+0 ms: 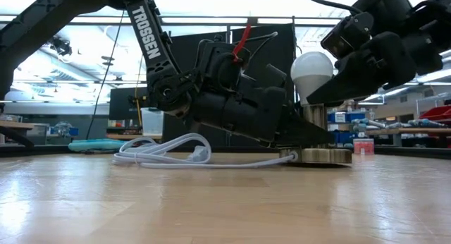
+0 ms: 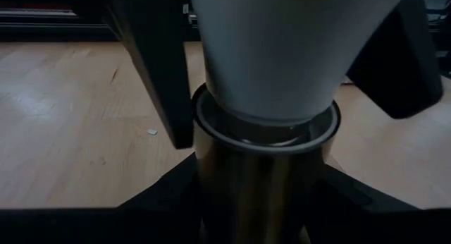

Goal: Screw lightbulb
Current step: Insert the lightbulb into the lamp

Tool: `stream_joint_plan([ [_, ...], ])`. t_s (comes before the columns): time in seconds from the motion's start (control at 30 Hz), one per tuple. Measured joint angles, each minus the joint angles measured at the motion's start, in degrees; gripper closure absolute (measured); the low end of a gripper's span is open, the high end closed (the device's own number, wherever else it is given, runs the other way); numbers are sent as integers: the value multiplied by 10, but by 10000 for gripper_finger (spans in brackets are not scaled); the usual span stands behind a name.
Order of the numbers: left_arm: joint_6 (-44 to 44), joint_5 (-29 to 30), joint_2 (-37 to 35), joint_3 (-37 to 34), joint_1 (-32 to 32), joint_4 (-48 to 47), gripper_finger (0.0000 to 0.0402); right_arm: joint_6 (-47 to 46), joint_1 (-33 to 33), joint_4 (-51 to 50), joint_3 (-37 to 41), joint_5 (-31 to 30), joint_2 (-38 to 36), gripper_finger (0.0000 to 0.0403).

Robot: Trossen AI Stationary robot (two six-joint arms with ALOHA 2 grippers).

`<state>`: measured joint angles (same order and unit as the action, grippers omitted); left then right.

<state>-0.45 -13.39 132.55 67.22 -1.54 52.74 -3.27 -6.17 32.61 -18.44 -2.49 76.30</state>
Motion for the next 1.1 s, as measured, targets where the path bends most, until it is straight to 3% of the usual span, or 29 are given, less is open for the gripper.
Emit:
stream_joint_plan([
  [0.37, 0, -1, 0, 0, 0, -3, 208, -11, 0, -133, 0, 1, -88, 94],
  [0.53, 0, -2, 0, 0, 0, -3, 208, -65, -5, -224, 0, -1, -132, 92],
  [0.7, 0, -2, 0, 0, 0, -1, 208, -134, -34, -278, 0, -45, -136, 93],
  [0.83, 1, 2, 0, 0, 0, -1, 208, -220, -84, -274, 23, -117, -136, 93],
  [1.1, 1, 14, 0, 0, 0, 0, 208, -458, -240, -206, 97, -374, -136, 93],
])
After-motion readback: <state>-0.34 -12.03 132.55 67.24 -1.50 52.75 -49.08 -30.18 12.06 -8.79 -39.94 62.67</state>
